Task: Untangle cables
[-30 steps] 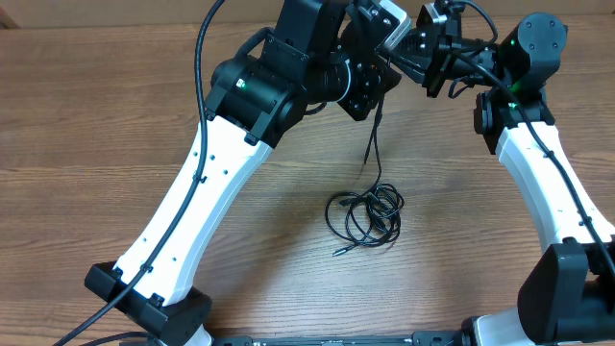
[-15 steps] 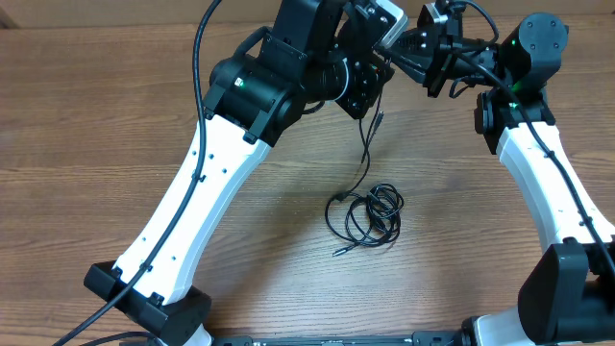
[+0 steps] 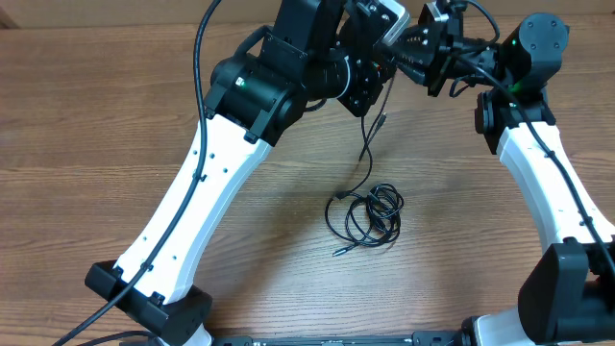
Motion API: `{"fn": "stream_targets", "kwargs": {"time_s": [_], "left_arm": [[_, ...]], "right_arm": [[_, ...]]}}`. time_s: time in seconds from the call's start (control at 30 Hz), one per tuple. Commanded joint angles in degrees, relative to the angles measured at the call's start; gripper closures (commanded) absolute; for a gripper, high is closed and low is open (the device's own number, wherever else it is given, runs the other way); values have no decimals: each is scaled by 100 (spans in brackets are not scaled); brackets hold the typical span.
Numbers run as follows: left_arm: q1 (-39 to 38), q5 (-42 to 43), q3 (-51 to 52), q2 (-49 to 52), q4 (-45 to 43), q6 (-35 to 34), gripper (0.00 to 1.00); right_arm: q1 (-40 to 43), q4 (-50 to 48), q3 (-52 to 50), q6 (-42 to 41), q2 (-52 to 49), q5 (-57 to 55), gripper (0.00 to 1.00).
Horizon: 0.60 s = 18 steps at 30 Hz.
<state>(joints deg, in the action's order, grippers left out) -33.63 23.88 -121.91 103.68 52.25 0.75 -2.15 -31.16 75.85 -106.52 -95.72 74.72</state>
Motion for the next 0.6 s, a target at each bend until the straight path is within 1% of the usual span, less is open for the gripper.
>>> {"fn": "stream_targets", "kwargs": {"time_s": [0.0, 0.07, 0.1, 0.17, 0.23, 0.3, 0.43, 0.57], "left_arm": [[37, 92, -382, -129, -111, -17, 96], [81, -90, -393, -186, -94, -98, 96], [105, -214, -393, -195, -63, -149, 96], [138, -431, -393, -199, 22, -229, 96], [164, -461, -393, -199, 90, -227, 96], [221, -494, -393, -214, 96, -249, 96], [413, -737, -396, -269, 90, -551, 96], [691, -732, -398, -446, 81, -682, 96]], "right_arm": [[68, -46, 96, 44, 160, 146, 59], [131, -234, 96, 42, 160, 157, 30], [162, -339, 96, 37, 160, 173, 20], [236, -579, 96, -66, 160, 236, 11], [328, -820, 96, -289, 160, 302, 7], [470, -1054, 96, -492, 160, 343, 6], [872, -1211, 96, -577, 160, 498, 0], [1423, -1211, 96, -553, 157, 907, 0]]}}
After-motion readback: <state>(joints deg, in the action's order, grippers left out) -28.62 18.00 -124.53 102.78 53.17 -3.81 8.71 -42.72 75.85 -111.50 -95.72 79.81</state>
